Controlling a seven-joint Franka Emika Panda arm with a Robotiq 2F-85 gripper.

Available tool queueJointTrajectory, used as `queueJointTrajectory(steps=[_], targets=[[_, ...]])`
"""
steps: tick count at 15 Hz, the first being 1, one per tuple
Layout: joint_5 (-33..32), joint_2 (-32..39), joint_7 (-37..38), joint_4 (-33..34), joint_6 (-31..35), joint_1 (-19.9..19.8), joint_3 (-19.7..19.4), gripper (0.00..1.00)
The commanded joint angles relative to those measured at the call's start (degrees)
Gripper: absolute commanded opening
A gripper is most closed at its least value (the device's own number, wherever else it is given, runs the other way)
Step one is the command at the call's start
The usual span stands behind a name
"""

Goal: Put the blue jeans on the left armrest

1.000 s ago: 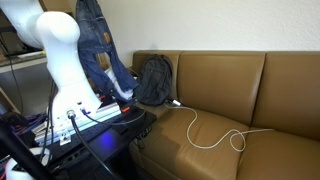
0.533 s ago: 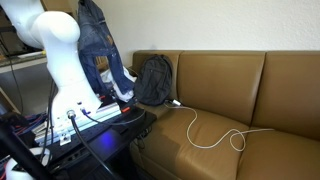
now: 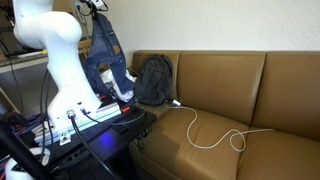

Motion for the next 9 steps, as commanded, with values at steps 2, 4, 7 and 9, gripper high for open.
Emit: queueJointTrajectory(steps=[2, 4, 7, 9], targets=[[-11.7, 2.2, -1.8, 1.3, 6.5, 2.7, -5.5, 0.04], [-19.7, 2.0, 1.4, 0.4, 8.2, 3.7, -9.0, 0.04], [-28.5, 2.5, 6.5, 1.4, 5.0, 4.9, -13.6, 0.04], [-26.5, 3.6, 6.8, 3.2, -0.4, 3.6, -12.3, 0.04]])
